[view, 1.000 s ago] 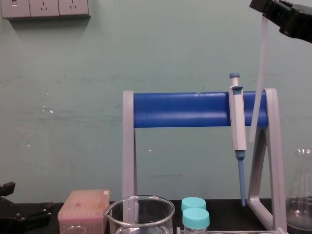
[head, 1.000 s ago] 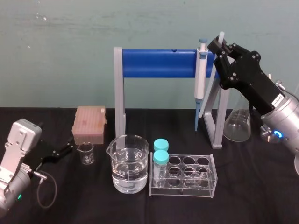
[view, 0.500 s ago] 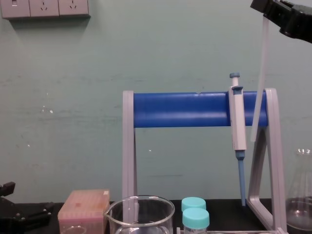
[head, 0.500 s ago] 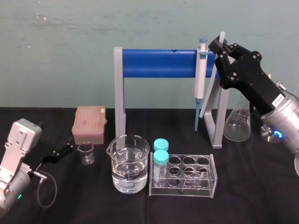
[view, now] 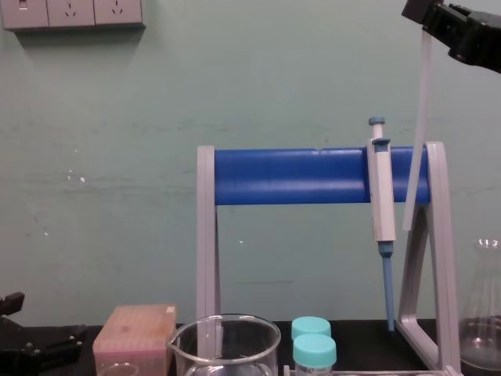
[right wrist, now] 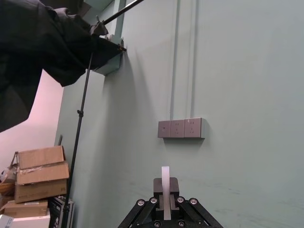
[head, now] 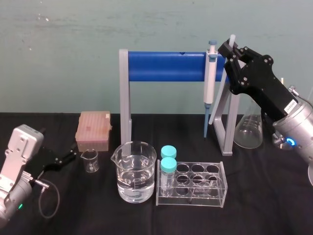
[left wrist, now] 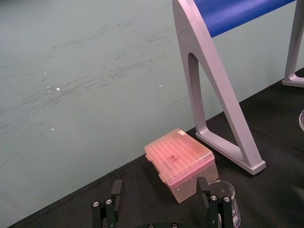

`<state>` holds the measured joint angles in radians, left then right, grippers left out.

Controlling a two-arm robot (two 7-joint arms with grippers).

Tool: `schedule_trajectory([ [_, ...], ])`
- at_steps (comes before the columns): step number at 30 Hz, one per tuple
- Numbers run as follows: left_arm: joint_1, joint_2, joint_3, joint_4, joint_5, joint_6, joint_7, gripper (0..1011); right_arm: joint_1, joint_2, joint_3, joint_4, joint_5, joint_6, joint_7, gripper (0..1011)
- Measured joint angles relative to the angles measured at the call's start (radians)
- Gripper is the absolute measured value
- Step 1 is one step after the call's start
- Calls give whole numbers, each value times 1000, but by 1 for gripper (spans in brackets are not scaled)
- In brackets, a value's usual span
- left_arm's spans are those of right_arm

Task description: Pick up the stirring rod with one hand, then place it down.

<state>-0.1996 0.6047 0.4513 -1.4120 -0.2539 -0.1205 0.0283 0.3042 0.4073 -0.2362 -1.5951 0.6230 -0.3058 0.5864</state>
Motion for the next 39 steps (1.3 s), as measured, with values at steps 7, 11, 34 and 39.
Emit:
schedule_trajectory([
  [7,0,0,0,0,0,0,0,1000,0,0,-1,2,0,1,1,67],
  [11,0,0,0,0,0,0,0,1000,1,-1,-2,4,0,2,2,67],
  [34,0,0,0,0,0,0,0,1000,8,-5,-7,16,3,3,4,67],
  [39,0,0,0,0,0,0,0,1000,11,-6,-9,20,3,3,5,67],
])
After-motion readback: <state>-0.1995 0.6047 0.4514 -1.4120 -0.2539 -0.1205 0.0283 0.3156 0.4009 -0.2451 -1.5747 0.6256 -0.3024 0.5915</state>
